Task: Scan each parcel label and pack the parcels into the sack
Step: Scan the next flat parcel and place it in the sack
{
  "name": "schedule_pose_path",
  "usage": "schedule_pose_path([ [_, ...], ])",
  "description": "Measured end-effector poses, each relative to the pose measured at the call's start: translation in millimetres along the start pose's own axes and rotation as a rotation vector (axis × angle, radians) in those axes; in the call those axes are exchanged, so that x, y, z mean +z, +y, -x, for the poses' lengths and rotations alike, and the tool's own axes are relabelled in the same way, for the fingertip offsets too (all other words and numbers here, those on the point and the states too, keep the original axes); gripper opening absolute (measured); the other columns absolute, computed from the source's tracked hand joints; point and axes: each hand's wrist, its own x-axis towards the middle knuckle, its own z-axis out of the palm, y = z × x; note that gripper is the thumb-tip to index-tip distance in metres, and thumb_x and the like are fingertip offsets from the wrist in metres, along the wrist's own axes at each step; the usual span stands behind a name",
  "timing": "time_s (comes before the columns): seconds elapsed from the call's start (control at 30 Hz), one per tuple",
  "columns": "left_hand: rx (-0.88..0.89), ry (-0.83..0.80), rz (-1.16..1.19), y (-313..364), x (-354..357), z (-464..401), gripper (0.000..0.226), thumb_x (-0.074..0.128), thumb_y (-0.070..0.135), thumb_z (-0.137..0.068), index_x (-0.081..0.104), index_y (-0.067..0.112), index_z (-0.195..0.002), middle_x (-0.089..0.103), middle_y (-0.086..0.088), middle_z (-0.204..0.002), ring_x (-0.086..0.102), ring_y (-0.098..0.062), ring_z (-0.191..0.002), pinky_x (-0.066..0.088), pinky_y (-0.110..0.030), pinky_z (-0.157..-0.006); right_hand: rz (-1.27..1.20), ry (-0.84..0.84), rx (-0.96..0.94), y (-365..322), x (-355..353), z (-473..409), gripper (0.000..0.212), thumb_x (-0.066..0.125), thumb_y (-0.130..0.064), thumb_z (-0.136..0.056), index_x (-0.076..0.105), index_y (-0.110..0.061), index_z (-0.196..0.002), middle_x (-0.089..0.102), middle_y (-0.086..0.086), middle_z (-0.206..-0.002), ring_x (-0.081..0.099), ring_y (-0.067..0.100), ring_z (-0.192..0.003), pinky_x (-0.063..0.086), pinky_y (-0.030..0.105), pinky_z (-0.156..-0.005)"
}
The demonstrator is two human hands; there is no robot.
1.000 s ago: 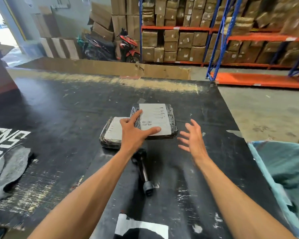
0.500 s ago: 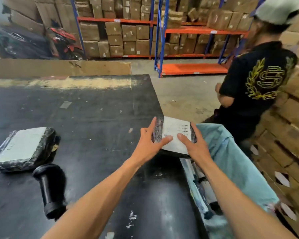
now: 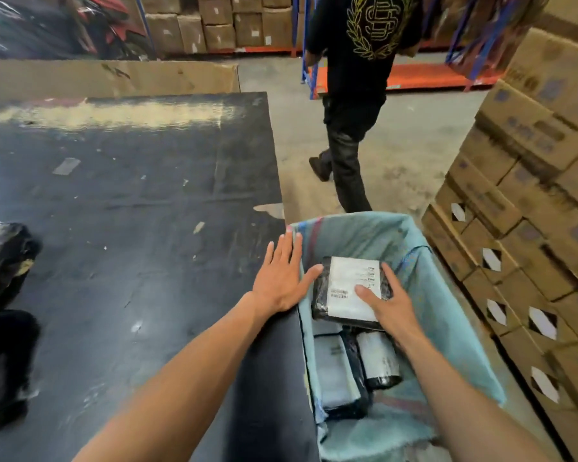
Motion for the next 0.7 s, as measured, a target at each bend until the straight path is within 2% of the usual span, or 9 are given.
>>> schedule_pose_path([
  [0.07, 0.002, 0.014, -0.061, -1.7, 3.0, -3.8, 0.082, 0.014, 0.062, -0.103, -0.013, 0.009, -0.160, -0.019, -0.009, -0.167, -0.014, -0.021, -0.155, -0.009, -0.040, -0.126, 0.031, -0.070, 0.016, 14.6, 10.9, -15.1, 0.092, 0.089, -0.019, -0.086, 0.040, -0.024, -0.164, 0.063, -0.006, -0.142, 0.061, 0.007, -0.123, 0.045, -0.001, -0.085],
  [0.17, 0.001, 0.027, -0.085, -4.0, 7.8, -5.1, 0.080, 0.013, 0.058, -0.104, -0.012, 0.007, -0.159, -0.020, -0.007, -0.167, -0.017, -0.018, -0.154, -0.009, -0.038, -0.126, 0.064, -0.162, 0.034, 32.3, 31.2, -36.3, 0.092, 0.089, -0.019, -0.086, 0.040, -0.025, -0.163, 0.065, -0.012, -0.140, 0.063, -0.010, -0.111, 0.041, -0.003, -0.087],
  [0.2, 0.000, 0.026, -0.087, -4.4, 9.0, -4.7, 0.079, 0.014, 0.057, -0.105, -0.011, 0.007, -0.160, -0.020, -0.007, -0.167, -0.017, -0.017, -0.154, -0.008, -0.038, -0.126, 0.077, -0.188, 0.041, 36.6, 38.6, -41.5, 0.092, 0.089, -0.021, -0.087, 0.040, -0.027, -0.164, 0.063, -0.011, -0.142, 0.061, -0.010, -0.114, 0.040, -0.001, -0.089],
  [0.3, -0.005, 0.029, -0.098, -4.7, 11.2, -3.7, 0.079, 0.014, 0.056, -0.104, -0.009, 0.006, -0.160, -0.019, -0.007, -0.168, -0.016, -0.017, -0.155, -0.007, -0.039, -0.126, 0.102, -0.248, 0.063, 47.6, 55.7, -54.7, 0.096, 0.090, -0.031, -0.085, 0.036, -0.034, -0.164, 0.054, -0.006, -0.157, 0.049, 0.001, -0.134, 0.033, 0.009, -0.103],
  [0.4, -0.010, 0.034, -0.112, -6.1, 13.5, -4.3, 0.079, 0.011, 0.057, -0.103, -0.009, 0.007, -0.160, -0.019, -0.007, -0.168, -0.016, -0.017, -0.155, -0.005, -0.040, -0.127, 0.148, -0.314, 0.067, 62.4, 63.0, -62.1, 0.108, 0.091, -0.052, -0.076, 0.029, -0.048, -0.164, 0.039, -0.002, -0.168, 0.042, -0.003, -0.143, 0.031, 0.016, -0.115],
  [0.47, -0.014, 0.036, -0.120, -7.4, 15.2, -4.7, 0.079, 0.012, 0.057, -0.103, -0.008, 0.006, -0.161, -0.018, -0.007, -0.168, -0.015, -0.017, -0.155, -0.003, -0.041, -0.127, 0.285, -0.329, 0.059, 75.8, 63.0, -65.6, 0.123, 0.087, -0.073, -0.065, 0.017, -0.055, -0.164, 0.019, 0.003, -0.175, 0.021, 0.014, -0.159, 0.022, 0.038, -0.128],
  [0.53, -0.014, 0.040, -0.124, -8.7, 16.2, -6.6, 0.079, 0.014, 0.056, -0.103, -0.008, 0.006, -0.161, -0.017, -0.008, -0.168, -0.014, -0.017, -0.155, -0.002, -0.042, -0.127, 0.468, -0.343, 0.067, 84.6, 62.3, -71.4, 0.141, 0.084, -0.086, -0.049, 0.003, -0.061, -0.162, -0.003, -0.003, -0.177, 0.001, 0.022, -0.162, 0.010, 0.051, -0.130],
  [0.6, -0.012, 0.026, -0.127, -7.7, 15.9, -6.4, 0.080, 0.014, 0.057, -0.103, -0.008, 0.006, -0.161, -0.016, -0.009, -0.168, -0.014, -0.018, -0.155, -0.001, -0.043, -0.127, 0.678, -0.385, 0.035, 88.1, 61.1, -74.8, 0.153, 0.082, -0.092, -0.039, -0.012, -0.065, -0.157, -0.025, -0.010, -0.173, -0.014, 0.023, -0.161, 0.002, 0.055, -0.129],
  [0.7, -0.016, 0.027, -0.133, -6.2, 16.8, -5.9, 0.080, 0.012, 0.058, -0.103, -0.008, 0.006, -0.161, -0.016, -0.008, -0.168, -0.014, -0.017, -0.155, -0.001, -0.043, -0.127, 0.850, -0.492, -0.171, 91.2, 62.4, -81.8, 0.141, 0.069, -0.102, -0.044, -0.012, -0.069, -0.155, -0.040, -0.014, -0.167, -0.030, 0.021, -0.159, 0.000, 0.057, -0.131],
])
